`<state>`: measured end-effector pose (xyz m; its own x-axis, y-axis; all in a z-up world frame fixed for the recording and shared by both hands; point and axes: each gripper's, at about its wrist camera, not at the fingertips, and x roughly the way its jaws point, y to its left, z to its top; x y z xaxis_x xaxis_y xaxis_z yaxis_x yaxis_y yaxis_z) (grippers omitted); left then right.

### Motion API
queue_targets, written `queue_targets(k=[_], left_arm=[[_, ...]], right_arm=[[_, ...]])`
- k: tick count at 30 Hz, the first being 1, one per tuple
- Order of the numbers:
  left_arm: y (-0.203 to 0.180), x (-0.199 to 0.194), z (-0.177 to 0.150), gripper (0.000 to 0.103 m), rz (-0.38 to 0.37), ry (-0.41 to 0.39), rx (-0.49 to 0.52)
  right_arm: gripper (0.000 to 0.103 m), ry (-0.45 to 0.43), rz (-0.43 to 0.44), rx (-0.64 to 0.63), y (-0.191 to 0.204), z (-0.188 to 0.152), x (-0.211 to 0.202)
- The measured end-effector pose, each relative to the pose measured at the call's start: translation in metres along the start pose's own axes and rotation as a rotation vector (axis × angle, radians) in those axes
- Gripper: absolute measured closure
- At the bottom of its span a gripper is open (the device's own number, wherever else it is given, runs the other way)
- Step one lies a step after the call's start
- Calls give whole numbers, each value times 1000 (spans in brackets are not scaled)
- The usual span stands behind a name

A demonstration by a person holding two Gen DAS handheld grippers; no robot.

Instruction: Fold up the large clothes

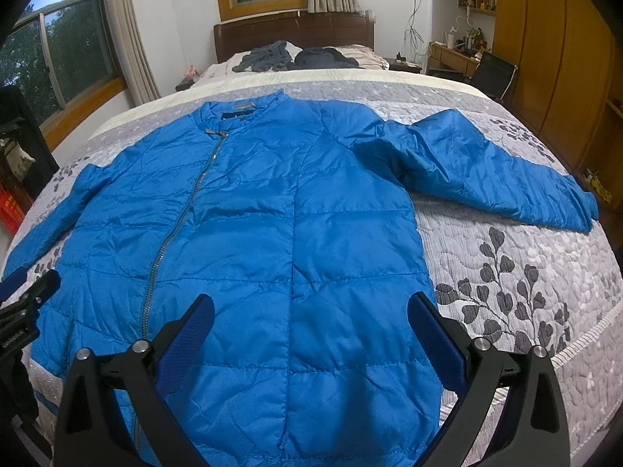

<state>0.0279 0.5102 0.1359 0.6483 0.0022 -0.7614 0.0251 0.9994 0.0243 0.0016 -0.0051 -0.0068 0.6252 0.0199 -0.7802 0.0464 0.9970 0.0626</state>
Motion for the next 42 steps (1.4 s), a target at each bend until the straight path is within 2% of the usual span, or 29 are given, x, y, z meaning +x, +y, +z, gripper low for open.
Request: queue_targets(k=[25,27,29,31,32,35,37,42], left_arm=[[0,1,-1,3,5,8,0],[0,4,0,3,-6,18,-1],[0,10,2,3,-55,41,-6],[-3,15,5,3,-93,45,-12],[-5,17,8,3,-109,44,-9],[-17,23,23,3,-129,53,6],[-29,26,36,3,-129,48,26],[-62,34,63,3,-150,35,53]], right_arm=[[4,-8,-1,4,-1,0,-1],[4,-20,26,13,-5,1,-1],[4,-9,92,48,-17,4,1],[4,11,128,95,-39,10,5],[4,13,114,114,-51,14,5],[4,8,5,213,-110,32,8],[4,29,-48,301,-160,45,15],[4,71,-83,523,-282,61,38]])
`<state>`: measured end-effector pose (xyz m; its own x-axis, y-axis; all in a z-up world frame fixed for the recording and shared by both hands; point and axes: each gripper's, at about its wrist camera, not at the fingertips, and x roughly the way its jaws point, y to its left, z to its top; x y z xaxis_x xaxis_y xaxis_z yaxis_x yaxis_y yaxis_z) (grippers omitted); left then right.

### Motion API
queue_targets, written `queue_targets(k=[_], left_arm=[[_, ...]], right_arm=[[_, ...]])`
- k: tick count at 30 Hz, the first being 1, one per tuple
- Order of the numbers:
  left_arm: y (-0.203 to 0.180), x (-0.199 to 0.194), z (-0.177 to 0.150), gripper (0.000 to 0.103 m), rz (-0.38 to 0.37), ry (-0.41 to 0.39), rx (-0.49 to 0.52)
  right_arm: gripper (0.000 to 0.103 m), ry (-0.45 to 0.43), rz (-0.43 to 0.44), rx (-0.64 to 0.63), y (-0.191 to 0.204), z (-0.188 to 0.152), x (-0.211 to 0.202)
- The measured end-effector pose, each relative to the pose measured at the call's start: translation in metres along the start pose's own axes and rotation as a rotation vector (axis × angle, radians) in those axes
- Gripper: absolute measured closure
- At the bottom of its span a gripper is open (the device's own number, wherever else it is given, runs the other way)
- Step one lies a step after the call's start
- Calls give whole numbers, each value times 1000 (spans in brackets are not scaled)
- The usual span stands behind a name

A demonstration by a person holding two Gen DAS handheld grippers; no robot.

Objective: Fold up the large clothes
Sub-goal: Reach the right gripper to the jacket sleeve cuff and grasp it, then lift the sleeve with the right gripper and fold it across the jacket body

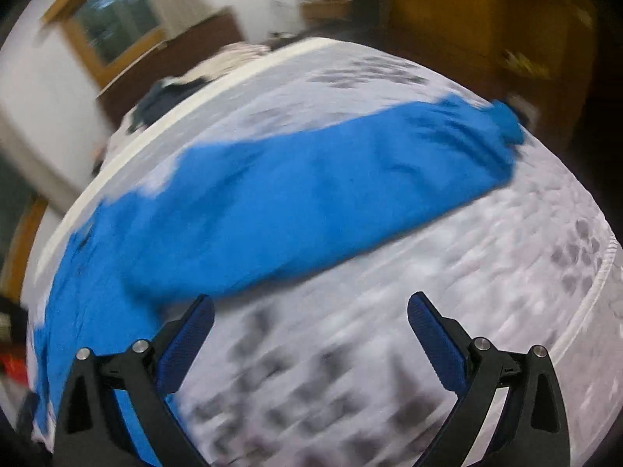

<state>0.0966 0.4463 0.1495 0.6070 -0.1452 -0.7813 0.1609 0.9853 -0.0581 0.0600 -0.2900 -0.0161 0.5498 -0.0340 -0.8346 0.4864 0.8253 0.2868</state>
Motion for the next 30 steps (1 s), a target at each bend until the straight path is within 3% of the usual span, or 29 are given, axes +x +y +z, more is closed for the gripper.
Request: queue_targets(k=[4,6,11,16,21,22,24,30], left_arm=[[-25,18,22,3,-23,2,8],[-34,25,29,3,-34,0,-1],[-48,49,37,3,-26,-3,-21],[-47,70,35,3,-17,38,-38],[-42,80,30,3,-7,56,-44],[-41,81,29,3,-3,54,-43],[-38,83,28,3,-3,55,-46],[-29,82,27,3,-13,55,-71]], right_arm=[[5,26,55,191,-75,44,23],[7,26,38,231,-99,60,32],[13,51,51,289,-130,77,53],[18,46,45,289,-132,95,59],[52,49,-20,244,-127,107,65],[56,49,-19,243,-127,109,65],[77,46,17,244,-129,109,65],[95,-1,96,287,-138,109,52]])
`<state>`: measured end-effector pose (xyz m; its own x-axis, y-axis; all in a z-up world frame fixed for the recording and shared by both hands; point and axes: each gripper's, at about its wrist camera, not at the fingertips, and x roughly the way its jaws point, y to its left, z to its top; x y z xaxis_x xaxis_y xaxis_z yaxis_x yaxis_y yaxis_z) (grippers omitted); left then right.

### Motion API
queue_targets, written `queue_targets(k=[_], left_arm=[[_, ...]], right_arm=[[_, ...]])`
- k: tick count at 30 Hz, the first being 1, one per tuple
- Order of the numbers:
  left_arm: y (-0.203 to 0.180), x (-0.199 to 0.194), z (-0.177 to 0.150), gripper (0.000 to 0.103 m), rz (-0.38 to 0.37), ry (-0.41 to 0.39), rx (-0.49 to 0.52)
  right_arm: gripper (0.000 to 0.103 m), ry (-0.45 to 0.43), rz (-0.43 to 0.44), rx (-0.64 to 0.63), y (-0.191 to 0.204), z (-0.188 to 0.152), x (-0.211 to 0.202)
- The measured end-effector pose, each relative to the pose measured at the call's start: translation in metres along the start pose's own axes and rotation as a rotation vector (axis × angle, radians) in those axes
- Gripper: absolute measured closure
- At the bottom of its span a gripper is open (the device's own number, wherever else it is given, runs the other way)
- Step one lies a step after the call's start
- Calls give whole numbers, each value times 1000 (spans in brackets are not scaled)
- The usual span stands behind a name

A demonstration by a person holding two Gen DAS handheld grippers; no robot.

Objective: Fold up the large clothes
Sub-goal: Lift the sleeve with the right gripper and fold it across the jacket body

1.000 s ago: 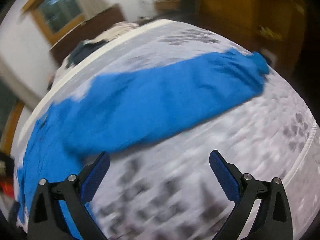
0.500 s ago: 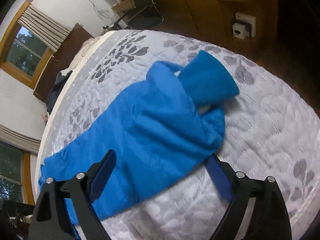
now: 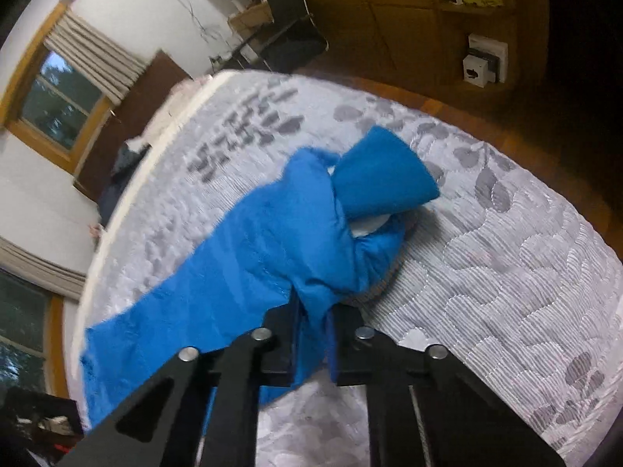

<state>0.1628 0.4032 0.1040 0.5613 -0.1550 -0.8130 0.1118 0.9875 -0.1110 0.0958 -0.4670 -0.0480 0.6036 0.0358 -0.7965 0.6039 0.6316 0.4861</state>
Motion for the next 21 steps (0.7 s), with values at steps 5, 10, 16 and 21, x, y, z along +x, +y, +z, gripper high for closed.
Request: queue_targets(k=[5,10,16,21], left_arm=[[7,-6,-1,3,-1,-17,-13],[14,-9,-2,3,-9,-17,-23],[26,-18,0,3,-3,-33,-32],[35,-21,0,3,-9,-35,-45]], right_arm=[[97,-45,-21,-4,0,0,-14],[98,-5,-58,42,-10,-6,1],[99,-108,-32,-31,28,-7,-34],[99,-171,9,-160,87,-18,-62]])
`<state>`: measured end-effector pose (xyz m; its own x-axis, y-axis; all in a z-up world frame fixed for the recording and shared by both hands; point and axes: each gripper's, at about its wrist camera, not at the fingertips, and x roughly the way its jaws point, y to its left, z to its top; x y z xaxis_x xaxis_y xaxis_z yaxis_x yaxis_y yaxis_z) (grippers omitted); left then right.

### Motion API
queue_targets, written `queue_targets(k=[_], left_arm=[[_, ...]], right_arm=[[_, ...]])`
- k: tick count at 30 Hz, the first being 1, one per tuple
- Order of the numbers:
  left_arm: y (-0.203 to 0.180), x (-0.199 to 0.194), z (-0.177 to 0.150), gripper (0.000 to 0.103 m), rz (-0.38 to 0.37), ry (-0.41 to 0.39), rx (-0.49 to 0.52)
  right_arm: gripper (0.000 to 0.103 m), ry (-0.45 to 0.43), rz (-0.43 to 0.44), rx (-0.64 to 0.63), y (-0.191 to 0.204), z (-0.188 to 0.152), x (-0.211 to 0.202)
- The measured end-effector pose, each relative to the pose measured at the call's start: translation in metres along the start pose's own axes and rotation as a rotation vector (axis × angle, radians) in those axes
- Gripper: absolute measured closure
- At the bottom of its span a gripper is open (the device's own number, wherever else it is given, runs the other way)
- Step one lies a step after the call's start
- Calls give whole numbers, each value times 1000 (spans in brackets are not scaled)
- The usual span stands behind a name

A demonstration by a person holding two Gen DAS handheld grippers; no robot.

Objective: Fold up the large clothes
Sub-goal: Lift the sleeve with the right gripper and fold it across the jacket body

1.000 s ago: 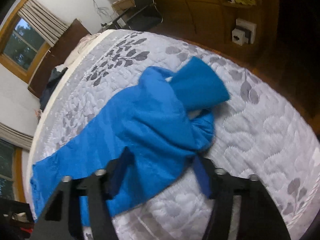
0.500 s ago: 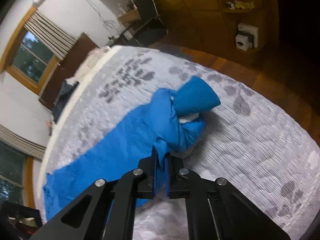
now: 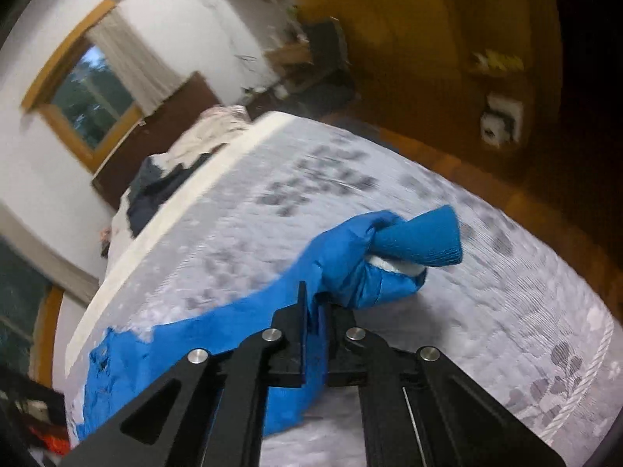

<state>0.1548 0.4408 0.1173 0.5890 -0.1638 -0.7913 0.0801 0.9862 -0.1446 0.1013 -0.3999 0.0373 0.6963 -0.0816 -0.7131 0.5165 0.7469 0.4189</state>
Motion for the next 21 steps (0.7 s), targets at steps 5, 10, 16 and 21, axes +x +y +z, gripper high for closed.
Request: queue_targets(k=[5,10,16,21], left_arm=[[6,-6,-1,3,5,-10,5],[16,-12,0,3,12,-22,-4],[32,-12,1,3,22,-24,-36],[40,-11,1,3,24,-24,-50]], right_arm=[[100,-18,111,-139,75,-15,-12],[100,1,238,-299,159,-48,-14],[100,54,356,-479,244,-100,-7],[100,110,396,-615,295,-148,9]])
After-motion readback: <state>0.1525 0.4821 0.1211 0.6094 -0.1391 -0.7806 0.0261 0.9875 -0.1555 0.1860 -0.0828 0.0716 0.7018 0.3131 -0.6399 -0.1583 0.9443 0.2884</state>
